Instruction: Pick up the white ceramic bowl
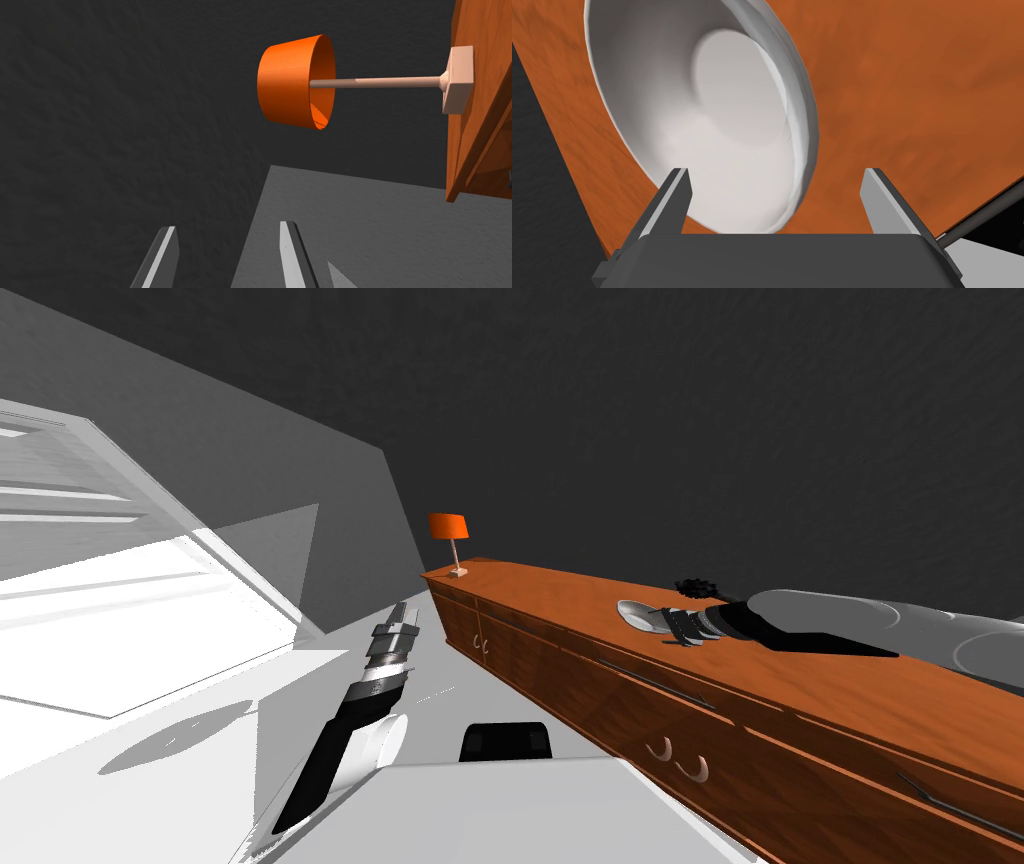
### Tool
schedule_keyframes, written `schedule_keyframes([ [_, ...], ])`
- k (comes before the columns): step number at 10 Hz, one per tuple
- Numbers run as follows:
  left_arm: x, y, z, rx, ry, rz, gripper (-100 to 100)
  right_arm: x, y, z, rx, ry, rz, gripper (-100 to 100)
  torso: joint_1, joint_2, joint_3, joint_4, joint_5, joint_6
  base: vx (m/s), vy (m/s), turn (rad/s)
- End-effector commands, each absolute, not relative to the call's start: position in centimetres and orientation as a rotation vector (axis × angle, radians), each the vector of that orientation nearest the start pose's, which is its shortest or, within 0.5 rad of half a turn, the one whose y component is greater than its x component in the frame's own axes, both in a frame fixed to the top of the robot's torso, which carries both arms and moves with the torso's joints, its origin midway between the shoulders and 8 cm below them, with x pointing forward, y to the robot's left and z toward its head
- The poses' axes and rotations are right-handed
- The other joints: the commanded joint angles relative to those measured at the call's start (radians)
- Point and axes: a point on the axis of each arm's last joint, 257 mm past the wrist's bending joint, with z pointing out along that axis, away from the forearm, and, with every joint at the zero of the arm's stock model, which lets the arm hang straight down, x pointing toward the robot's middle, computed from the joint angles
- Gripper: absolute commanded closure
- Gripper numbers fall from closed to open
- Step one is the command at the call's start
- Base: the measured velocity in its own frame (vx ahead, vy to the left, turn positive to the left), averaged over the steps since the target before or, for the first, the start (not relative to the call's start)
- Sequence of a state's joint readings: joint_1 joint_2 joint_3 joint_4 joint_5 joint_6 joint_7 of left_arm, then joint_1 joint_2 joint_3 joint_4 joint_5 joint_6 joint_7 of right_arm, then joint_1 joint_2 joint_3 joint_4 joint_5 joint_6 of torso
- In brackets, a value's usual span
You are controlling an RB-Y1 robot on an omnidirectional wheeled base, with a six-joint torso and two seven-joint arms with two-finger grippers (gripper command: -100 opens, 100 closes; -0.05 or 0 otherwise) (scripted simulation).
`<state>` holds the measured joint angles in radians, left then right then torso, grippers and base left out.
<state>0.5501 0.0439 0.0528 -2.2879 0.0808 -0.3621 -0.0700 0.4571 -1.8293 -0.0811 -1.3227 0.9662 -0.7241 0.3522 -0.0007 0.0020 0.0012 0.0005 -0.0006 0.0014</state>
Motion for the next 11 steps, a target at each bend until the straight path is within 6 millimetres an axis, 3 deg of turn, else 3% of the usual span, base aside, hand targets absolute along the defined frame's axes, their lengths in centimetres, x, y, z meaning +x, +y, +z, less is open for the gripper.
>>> schedule_keyframes([
  [1, 35.5, 31.2, -1.4, -0.780, 0.736, -1.178, 0, 38.4, -62.7, -12.6, -1.710, 2.031, -0.603, -100, 0.000, 0.000, 0.000, 0.000, 0.000, 0.000, 0.000, 0.000, 0.000],
  [2, 35.5, 31.2, -1.4, -0.780, 0.736, -1.178, 0, 38.4, -62.7, -12.6, -1.710, 2.032, -0.603, 0, 0.000, 0.000, 0.000, 0.000, 0.000, 0.000, 0.000, 0.000, 0.000],
  [3, 35.5, 31.2, -1.4, -0.780, 0.736, -1.178, 0, 37.5, -64.3, -13.2, -1.675, 2.068, -0.614, -100, 0.000, 0.000, 0.000, 0.000, 0.000, 0.000, -0.030, 0.006, 0.237],
  [4, 35.5, 31.2, -1.4, -0.780, 0.736, -1.178, 0, 37.5, -64.3, -13.2, -1.675, 2.068, -0.614, -100, 0.000, 0.001, 0.000, 0.000, 0.000, -0.001, -0.037, -0.001, 0.177],
  [5, 35.5, 31.2, -1.4, -0.780, 0.736, -1.178, 0, 36.5, -65.8, -13.8, -1.641, 2.104, -0.626, -100, 0.000, 0.002, 0.001, 0.000, 0.000, 0.000, -0.050, 0.003, 0.253],
  [8, 35.5, 31.2, -1.4, -0.780, 0.736, -1.178, 0, 36.5, -65.8, -13.8, -1.641, 2.104, -0.626, -100, 0.000, 0.002, 0.001, 0.001, 0.000, 0.001, -0.022, 0.003, 0.026],
  [9, 35.5, 31.2, -1.4, -0.780, 0.736, -1.178, 0, 35.5, -67.4, -14.5, -1.607, 2.140, -0.637, -100, 0.000, 0.001, 0.001, 0.000, 0.000, 0.000, -0.026, 0.010, 0.258],
  [11, 35.5, 31.2, -1.4, -0.780, 0.736, -1.178, 0, 35.5, -67.4, -14.5, -1.607, 2.140, -0.637, -100, 0.000, 0.002, 0.001, 0.000, 0.000, 0.000, -0.026, 0.000, 0.072],
])
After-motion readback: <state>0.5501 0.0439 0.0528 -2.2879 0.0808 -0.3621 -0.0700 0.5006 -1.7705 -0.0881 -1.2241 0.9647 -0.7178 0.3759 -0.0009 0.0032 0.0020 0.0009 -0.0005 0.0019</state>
